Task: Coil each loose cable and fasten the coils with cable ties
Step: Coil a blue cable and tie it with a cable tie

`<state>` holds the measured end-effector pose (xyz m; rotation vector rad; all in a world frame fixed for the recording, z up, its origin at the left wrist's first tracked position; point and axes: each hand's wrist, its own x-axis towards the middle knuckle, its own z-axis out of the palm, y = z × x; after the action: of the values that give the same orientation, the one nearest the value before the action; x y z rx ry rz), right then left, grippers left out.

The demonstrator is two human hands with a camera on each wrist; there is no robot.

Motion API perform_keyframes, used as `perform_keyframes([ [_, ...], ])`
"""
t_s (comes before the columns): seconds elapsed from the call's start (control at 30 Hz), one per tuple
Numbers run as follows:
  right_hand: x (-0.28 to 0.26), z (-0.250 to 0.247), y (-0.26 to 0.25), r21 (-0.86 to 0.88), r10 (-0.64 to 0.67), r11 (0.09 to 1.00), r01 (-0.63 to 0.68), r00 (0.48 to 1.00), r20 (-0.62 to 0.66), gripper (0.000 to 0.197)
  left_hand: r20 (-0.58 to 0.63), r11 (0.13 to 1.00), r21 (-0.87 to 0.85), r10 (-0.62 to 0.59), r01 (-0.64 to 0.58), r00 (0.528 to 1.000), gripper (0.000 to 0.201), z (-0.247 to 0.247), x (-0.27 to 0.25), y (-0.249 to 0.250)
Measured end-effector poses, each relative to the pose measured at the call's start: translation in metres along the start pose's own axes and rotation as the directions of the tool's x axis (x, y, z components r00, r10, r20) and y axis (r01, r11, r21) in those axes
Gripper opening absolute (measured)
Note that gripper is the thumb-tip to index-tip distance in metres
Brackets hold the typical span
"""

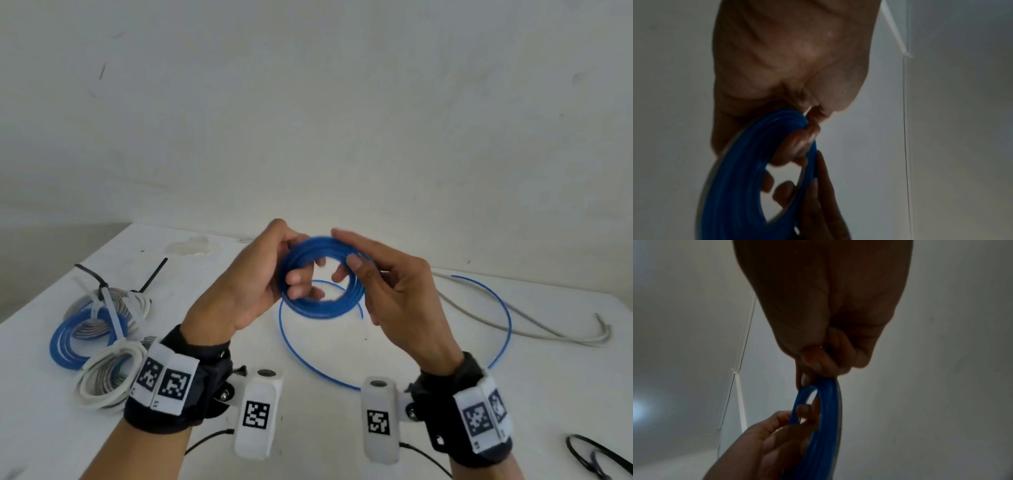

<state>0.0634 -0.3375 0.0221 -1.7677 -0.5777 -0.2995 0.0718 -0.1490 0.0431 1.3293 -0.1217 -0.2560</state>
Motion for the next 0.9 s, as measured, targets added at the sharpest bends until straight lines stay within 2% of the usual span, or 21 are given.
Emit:
perform_keyframes([
  [0.07, 0.0, -0.007, 0.004, -0.092, 0.02, 0.996, -0.01, 0.995, 0.098, 0.037, 0.001, 0.975, 0.219, -0.042, 0.041, 0.999, 0.052, 0.002, 0.0, -0.003],
  [0.13, 0.0, -0.008, 0.006, -0.106, 0.032, 0.994, -0.02, 0.993, 0.114, 0.038, -0.02, 0.959, 0.284, -0.019, 0.024, 1.0, 0.049, 0.008, -0.001, -0.005],
  [0.2, 0.001, -0.006, 0.006, -0.043, 0.021, 0.999, -0.019, 0.998, 0.054, 0.036, -0.061, 0.975, 0.222, 0.027, -0.013, 0.998, 0.045, 0.012, 0.0, -0.005],
  [0.33, 0.004, 0.002, 0.003, 0.116, 0.001, 0.993, 0.023, 0.98, -0.2, 0.026, -0.113, 0.996, -0.02, 0.086, -0.089, 0.99, 0.048, 0.01, 0.001, -0.001],
  [0.43, 0.003, 0.01, 0.0, 0.196, 0.004, 0.979, 0.053, 0.96, -0.278, 0.015, -0.112, 0.983, -0.138, 0.104, -0.119, 0.988, 0.05, 0.009, 0.0, 0.0],
  [0.57, 0.001, 0.017, -0.001, 0.266, 0.033, 0.961, 0.073, 0.927, -0.373, 0.011, -0.142, 0.97, -0.179, 0.139, -0.163, 0.98, 0.049, 0.015, -0.001, -0.001],
  [0.63, 0.0, 0.018, -0.002, 0.249, 0.012, 0.964, 0.09, 0.924, -0.383, 0.01, -0.169, 0.962, -0.196, 0.156, -0.189, 0.973, 0.047, 0.018, -0.001, -0.002],
  [0.8, 0.0, 0.02, -0.002, 0.196, -0.037, 0.977, 0.09, 0.965, -0.259, 0.021, -0.216, 0.909, -0.336, 0.182, -0.248, 0.959, 0.048, 0.018, 0.0, -0.002],
  [0.9, -0.001, 0.025, -0.003, 0.255, 0.011, 0.964, 0.074, 0.948, -0.319, 0.01, -0.226, 0.896, -0.361, 0.186, -0.259, 0.956, 0.048, 0.022, 0.0, -0.005],
])
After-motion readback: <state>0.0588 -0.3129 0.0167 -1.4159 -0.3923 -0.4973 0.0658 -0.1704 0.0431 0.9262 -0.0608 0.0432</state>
